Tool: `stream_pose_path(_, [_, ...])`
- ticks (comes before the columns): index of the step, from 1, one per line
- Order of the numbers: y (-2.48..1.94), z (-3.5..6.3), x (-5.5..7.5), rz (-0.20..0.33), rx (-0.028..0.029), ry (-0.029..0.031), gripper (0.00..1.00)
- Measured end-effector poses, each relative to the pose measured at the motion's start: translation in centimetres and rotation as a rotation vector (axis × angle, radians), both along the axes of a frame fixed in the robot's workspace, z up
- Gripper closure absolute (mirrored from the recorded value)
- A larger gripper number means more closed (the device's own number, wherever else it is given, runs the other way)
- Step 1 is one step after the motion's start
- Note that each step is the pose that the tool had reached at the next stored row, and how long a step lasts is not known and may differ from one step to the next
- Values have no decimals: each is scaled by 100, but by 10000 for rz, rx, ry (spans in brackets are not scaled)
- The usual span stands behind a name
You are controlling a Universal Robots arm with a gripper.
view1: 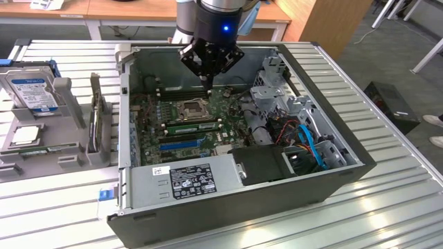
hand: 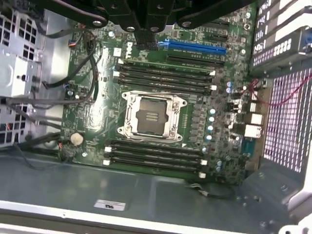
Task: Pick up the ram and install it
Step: 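Press down the ram until it locks into place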
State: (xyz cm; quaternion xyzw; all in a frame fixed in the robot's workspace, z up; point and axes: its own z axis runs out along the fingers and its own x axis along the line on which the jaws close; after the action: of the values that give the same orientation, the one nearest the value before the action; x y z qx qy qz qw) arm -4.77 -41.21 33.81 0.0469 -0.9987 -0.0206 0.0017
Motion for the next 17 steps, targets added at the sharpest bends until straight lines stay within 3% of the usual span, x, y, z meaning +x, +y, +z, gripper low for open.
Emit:
stream_pose_path(5, [0,0,0,-503,0,0,90])
stream_pose_path(11, [0,0,0,-584,-1,0,90])
stream_pose_path(17, [0,0,0,-1011,0,0,90])
